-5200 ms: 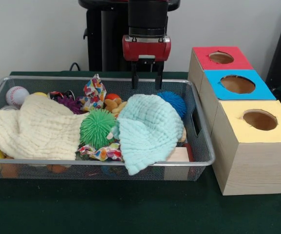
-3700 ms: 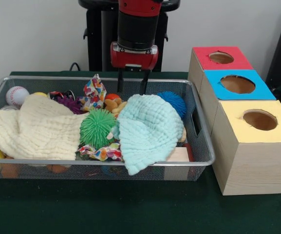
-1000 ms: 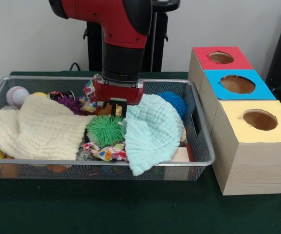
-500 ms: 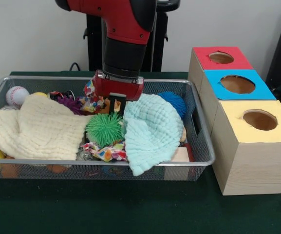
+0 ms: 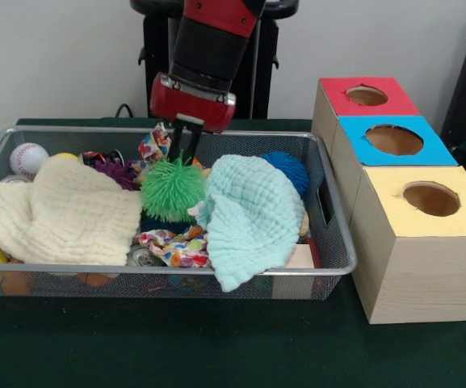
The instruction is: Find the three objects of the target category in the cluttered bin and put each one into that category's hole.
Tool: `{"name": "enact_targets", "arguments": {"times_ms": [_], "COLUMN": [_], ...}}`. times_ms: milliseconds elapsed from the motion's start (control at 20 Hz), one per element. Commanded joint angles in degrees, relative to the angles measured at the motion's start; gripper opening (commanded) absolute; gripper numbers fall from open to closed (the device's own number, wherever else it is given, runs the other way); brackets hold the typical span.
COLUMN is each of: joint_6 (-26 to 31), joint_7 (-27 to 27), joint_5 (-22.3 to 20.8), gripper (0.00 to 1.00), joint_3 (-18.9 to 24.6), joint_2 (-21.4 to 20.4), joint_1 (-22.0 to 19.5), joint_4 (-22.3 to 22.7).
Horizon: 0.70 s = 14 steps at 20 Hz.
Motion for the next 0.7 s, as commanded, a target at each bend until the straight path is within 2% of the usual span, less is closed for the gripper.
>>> {"name": "enact_targets", "arguments": {"times_ms": [50, 250, 700], "joint_6": [9.7, 13.0, 9.8], "joint_7": [11.7, 12.5, 14.0], "joint_5": [3.4, 4.6, 5.3], "gripper": [0.00, 0.00, 0.00], "joint_3": [-3.7, -4.5, -7.0], "joint_2": [-3.5, -3.6, 0.6], "joint_1": [0.7, 1.1, 0.8], "joint_4": [4.5, 5.5, 8.2]}}
